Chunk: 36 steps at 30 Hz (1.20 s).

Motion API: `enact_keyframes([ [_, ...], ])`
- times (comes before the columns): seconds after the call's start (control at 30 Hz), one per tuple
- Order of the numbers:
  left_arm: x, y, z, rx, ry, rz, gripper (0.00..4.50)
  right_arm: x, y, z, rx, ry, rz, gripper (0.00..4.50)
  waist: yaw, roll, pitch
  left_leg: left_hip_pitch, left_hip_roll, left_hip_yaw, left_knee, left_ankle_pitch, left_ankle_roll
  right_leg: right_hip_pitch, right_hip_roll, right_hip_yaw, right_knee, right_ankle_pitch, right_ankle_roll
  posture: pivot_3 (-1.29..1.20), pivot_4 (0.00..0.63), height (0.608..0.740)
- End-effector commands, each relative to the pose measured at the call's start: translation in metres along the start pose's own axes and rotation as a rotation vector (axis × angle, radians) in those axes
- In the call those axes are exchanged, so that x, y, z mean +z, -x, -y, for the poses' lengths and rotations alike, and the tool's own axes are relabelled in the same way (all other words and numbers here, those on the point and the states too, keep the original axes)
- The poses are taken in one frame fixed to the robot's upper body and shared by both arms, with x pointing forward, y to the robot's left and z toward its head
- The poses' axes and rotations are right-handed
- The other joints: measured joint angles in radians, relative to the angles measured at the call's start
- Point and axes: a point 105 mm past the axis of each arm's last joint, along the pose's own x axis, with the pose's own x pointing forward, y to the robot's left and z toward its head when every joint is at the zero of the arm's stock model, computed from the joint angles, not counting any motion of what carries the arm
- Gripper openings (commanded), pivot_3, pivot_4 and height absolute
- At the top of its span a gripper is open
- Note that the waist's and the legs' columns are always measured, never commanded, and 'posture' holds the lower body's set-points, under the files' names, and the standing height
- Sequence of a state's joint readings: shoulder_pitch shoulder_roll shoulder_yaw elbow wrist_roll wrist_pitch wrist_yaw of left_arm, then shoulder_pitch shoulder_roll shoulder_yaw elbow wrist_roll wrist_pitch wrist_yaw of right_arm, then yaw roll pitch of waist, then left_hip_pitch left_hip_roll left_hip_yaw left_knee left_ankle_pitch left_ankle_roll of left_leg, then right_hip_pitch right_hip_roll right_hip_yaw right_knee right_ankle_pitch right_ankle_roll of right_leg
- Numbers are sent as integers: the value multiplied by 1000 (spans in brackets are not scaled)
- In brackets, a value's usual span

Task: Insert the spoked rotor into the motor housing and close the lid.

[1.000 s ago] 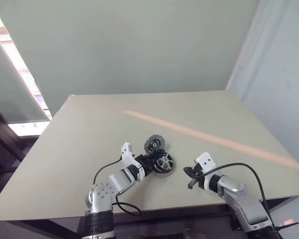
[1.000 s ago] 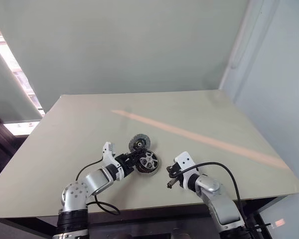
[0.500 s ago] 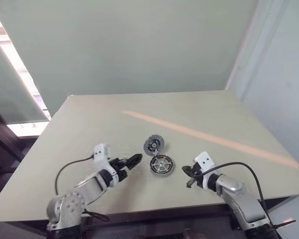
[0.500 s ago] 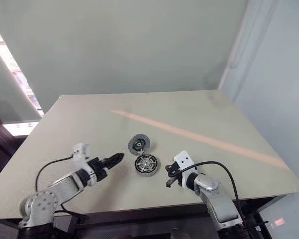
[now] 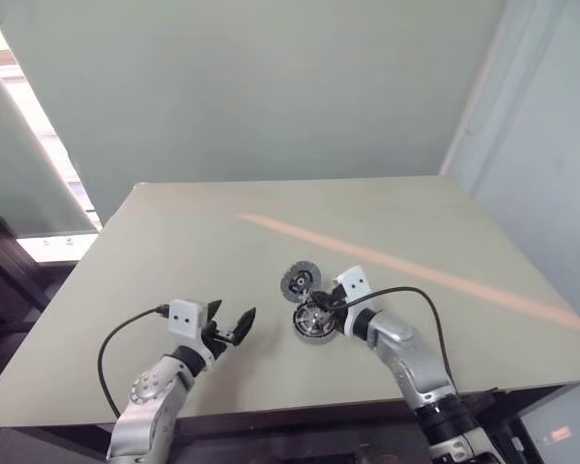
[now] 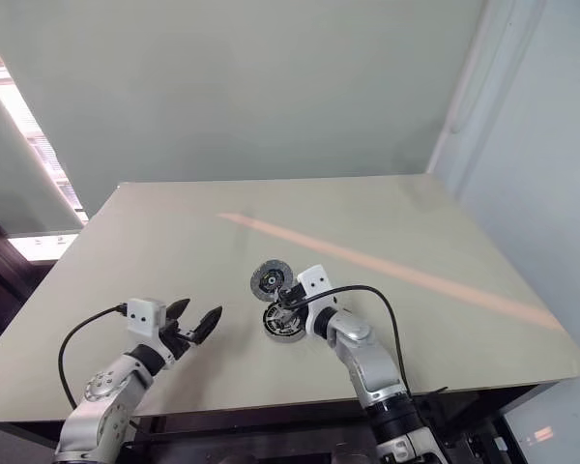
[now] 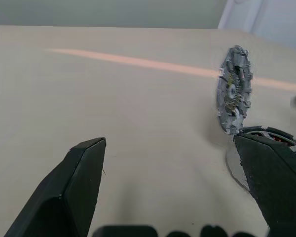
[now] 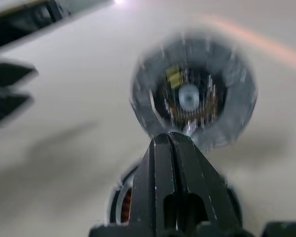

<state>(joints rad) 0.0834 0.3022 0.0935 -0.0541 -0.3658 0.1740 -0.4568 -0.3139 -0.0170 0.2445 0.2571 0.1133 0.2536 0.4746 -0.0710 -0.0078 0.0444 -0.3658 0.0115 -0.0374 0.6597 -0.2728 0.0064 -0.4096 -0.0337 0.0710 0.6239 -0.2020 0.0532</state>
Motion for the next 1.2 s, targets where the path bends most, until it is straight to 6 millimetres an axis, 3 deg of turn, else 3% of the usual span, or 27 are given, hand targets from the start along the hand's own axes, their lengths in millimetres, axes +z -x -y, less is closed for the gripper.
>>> enact_keyframes([
  [0.03, 15, -3, 4, -13, -40, 57, 4449, -9, -7, 4, -17, 35, -27, 0, 0, 0, 0, 0, 0, 0, 0, 0, 0, 0, 0, 0, 0, 0, 0, 0, 0, 740],
  [0.2, 16, -4, 9, -22, -54, 58, 4449, -26, -5, 9, -36, 45, -84, 0, -1, 1, 0, 2, 0, 0, 1, 0, 0, 2, 0, 0, 1, 0, 0, 0, 0, 740],
  [0.47, 15, -4, 15, -37, -59, 56, 4449, 12, -2, 7, -29, 31, 59, 0, -1, 1, 0, 2, 0, 0, 1, 0, 0, 2, 0, 0, 1, 0, 0, 0, 0, 740],
  [0.53, 14, -5, 16, -43, -62, 54, 4449, 14, -1, 8, -34, 43, 56, 0, -1, 1, 0, 2, 0, 0, 1, 0, 0, 2, 0, 0, 1, 0, 0, 0, 0, 740],
  [0.6, 14, -6, 18, -50, -65, 52, 4449, 9, -2, 9, -41, 56, 27, 0, -1, 1, 0, 2, 0, 0, 1, 0, 0, 2, 0, 0, 1, 0, 0, 0, 0, 740],
  [0.73, 16, -9, 23, -68, -69, 58, 4449, -29, -1, 12, -50, 106, -133, 0, -1, 1, 0, 2, 0, 0, 1, 0, 0, 2, 0, 0, 1, 0, 0, 0, 0, 740],
  [0.8, 17, -10, 24, -72, -71, 61, 4449, -35, 0, 12, -45, 116, -147, 0, -1, 1, 0, 2, 0, 0, 1, 0, 0, 2, 0, 0, 2, 0, 0, 0, 0, 740],
  [1.0, 18, -9, 23, -80, -73, 60, 4449, -7, 5, 12, -23, 112, -42, 0, -1, 1, 0, 3, 0, 0, 1, 0, 0, 3, 0, 0, 2, 0, 0, 0, 0, 740],
  [1.1, 16, -9, 23, -85, -72, 54, 4449, 1, 14, 9, 35, 156, -80, 0, 0, 1, 0, 2, 0, 0, 1, 0, 0, 2, 0, 0, 1, 0, 0, 0, 0, 740],
  [1.2, 15, -8, 23, -88, -70, 50, 4500, 4, 26, -1, 141, 255, -155, 814, 0, 1, 0, 2, 0, 0, 2, 0, 0, 2, 0, 0, 1, 0, 0, 0, 0, 740],
])
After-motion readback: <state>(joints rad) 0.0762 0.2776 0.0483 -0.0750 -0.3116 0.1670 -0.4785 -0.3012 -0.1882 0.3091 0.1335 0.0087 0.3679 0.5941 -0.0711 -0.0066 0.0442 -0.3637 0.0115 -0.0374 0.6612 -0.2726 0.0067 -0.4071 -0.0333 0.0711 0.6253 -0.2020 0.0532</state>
